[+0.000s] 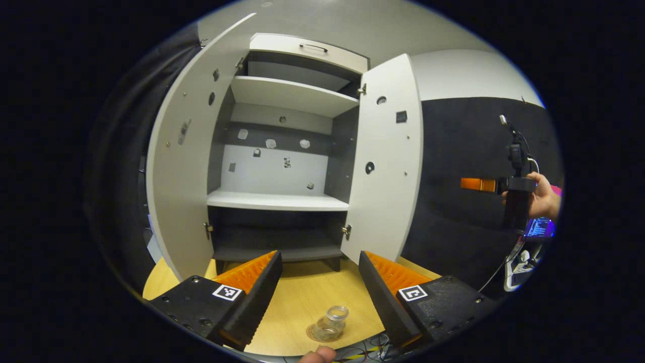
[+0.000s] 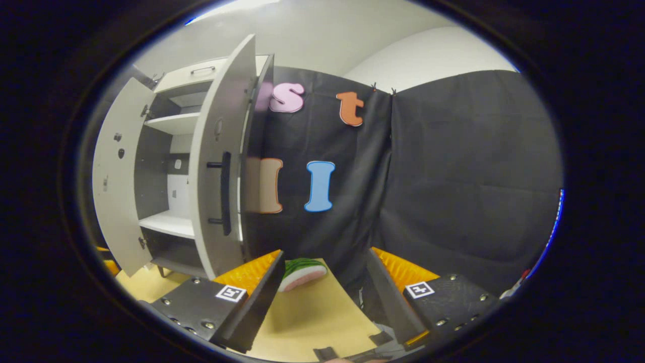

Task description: Grasp the bottle in the cabinet with the left hand and place it on the coaster, then close the right door with the right hand and the left door with the left hand.

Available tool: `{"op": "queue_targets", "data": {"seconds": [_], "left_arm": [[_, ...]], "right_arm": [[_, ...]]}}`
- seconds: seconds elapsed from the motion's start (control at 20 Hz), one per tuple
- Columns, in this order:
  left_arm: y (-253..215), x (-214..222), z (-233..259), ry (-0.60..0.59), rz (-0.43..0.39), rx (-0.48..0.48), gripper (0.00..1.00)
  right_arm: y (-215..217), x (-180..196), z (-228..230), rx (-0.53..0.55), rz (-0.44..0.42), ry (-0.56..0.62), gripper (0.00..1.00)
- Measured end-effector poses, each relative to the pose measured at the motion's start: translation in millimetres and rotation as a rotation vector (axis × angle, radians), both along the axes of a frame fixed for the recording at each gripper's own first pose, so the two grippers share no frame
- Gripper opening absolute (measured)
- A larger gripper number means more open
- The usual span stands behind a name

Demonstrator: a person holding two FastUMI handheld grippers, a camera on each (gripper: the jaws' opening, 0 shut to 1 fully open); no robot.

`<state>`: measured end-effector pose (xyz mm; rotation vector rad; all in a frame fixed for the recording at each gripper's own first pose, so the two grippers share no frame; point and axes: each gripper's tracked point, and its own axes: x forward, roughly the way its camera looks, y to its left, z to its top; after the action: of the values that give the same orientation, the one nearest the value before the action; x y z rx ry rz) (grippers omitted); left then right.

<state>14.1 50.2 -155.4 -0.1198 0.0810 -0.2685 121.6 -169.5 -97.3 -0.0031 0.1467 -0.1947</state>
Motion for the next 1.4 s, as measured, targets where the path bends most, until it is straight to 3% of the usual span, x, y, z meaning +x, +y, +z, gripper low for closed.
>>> {"op": "queue_targets", "data": {"seconds": [0.35, 0.4, 0.55, 0.6, 0.7, 0.75, 0.8, 1.1, 1.4], "left_arm": [[72, 3, 68, -0.098, 0.106, 0.024, 0.96], [80, 3, 73, -0.112, 0.117, 0.041, 0.96], [100, -4, 79, -0.127, 0.143, 0.059, 0.93], [106, -7, 79, -0.122, 0.146, 0.06, 1.0], [121, -10, 86, -0.12, 0.166, 0.051, 0.96], [127, -14, 87, -0.116, 0.179, 0.043, 0.96], [134, -18, 91, -0.119, 0.196, 0.035, 0.96], [158, -30, 91, -0.115, 0.248, 0.068, 0.96], [174, -41, 75, -0.081, 0.287, 0.054, 0.96]], "right_arm": [[11, 76, 11, 0.034, 0.001, 0.046, 0.99], [18, 88, 17, 0.046, 0.005, 0.039, 0.95], [36, 109, 26, 0.069, 0.014, 0.038, 0.99], [48, 115, 31, 0.065, 0.038, 0.026, 0.99], [84, 117, 43, 0.088, 0.125, -0.007, 0.95], [86, 125, 39, 0.058, 0.115, -0.02, 0.99], [95, 119, 45, 0.045, 0.135, -0.027, 0.84], [149, 114, 47, 0.06, 0.217, -0.029, 0.83], [165, 116, 47, 0.077, 0.24, -0.033, 0.87]]}}
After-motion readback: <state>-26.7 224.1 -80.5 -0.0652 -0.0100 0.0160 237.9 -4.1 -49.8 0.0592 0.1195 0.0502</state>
